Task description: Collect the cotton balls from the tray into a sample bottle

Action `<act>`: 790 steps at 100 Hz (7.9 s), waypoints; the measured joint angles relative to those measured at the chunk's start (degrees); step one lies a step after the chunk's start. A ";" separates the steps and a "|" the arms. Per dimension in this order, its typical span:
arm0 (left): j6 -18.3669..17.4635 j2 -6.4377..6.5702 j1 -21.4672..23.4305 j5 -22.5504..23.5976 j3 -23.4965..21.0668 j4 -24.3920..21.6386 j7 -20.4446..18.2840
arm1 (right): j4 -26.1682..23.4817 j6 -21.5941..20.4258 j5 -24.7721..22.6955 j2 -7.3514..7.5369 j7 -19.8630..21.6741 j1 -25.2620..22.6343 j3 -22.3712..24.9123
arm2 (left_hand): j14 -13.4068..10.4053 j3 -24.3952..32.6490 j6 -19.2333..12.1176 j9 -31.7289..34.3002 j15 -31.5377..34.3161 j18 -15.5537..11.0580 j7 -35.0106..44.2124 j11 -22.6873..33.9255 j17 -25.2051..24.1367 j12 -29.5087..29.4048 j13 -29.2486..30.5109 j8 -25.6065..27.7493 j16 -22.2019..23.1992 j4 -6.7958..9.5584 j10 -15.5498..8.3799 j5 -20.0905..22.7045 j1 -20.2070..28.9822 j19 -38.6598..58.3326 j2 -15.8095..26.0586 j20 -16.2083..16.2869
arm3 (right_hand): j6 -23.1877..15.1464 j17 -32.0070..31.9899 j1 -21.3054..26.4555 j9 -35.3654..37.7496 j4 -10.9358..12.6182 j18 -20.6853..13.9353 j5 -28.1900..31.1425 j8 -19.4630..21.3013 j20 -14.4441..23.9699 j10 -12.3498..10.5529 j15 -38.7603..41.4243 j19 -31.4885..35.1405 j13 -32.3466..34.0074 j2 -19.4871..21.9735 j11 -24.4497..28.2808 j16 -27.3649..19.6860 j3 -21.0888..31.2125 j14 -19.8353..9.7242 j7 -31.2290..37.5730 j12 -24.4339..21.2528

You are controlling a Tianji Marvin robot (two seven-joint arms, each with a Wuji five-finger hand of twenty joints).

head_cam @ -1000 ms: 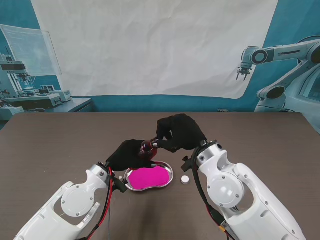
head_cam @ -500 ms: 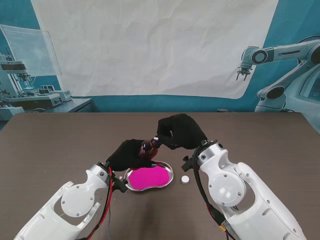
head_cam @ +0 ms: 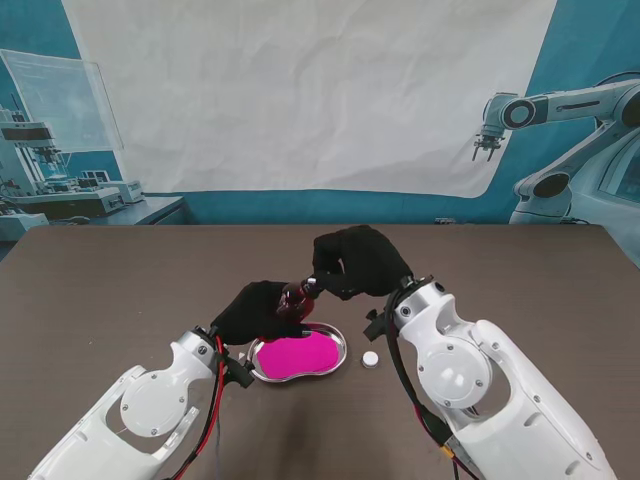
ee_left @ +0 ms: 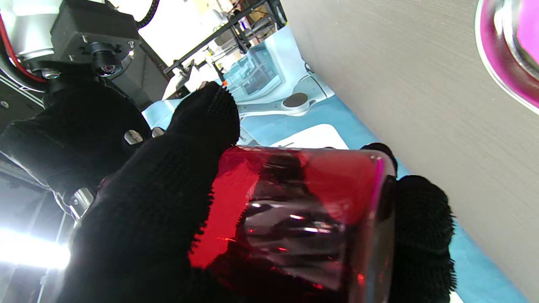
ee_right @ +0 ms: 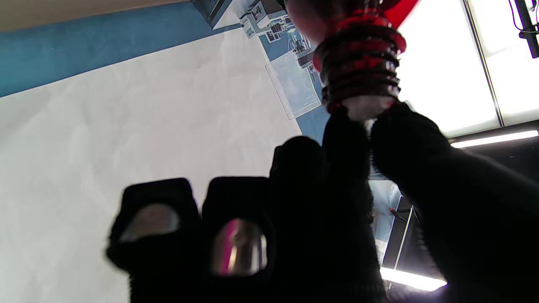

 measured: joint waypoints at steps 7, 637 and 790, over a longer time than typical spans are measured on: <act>0.00 0.00 0.05 0.00 -0.07 0.00 0.00 | 0.13 0.16 0.10 -0.01 -0.12 0.20 -0.13 | 0.01 0.00 0.00 0.00 0.00 0.00 0.00 0.00 0.00 0.00 0.00 0.00 0.00 0.00 0.00 0.00 0.00 0.00 0.00 0.00 | -0.02 0.00 -0.22 0.02 -0.20 0.00 0.00 0.10 0.00 -0.01 -0.01 0.00 0.00 -0.45 0.47 0.00 -0.48 0.00 0.32 0.02; -0.88 -0.43 4.12 1.44 -2.47 -4.52 2.71 | 41.18 -1.54 -24.18 2.47 -18.45 10.33 -18.36 | 0.05 0.01 -0.04 0.00 0.08 0.00 0.00 0.00 -0.15 0.00 0.00 0.00 0.07 0.00 0.05 0.00 0.00 -0.13 0.00 -0.01 | 2.47 2.72 -6.48 0.82 5.48 0.00 2.02 6.24 0.62 -2.63 1.56 -0.95 0.00 -25.18 4.95 0.90 1.46 -3.99 -24.81 5.43; -1.37 -0.41 4.28 1.40 -2.62 -4.21 2.66 | 40.85 -2.60 -24.83 2.97 -17.85 9.83 -17.44 | 0.05 0.01 -0.04 0.00 0.08 0.00 0.00 0.00 -0.15 0.00 0.00 0.00 0.07 0.00 0.04 0.00 0.00 -0.13 0.00 -0.01 | 2.77 3.18 -4.31 4.14 4.11 0.00 4.50 5.59 0.54 -2.63 4.11 -0.01 0.45 -30.80 4.04 2.85 2.66 -3.56 -23.46 4.88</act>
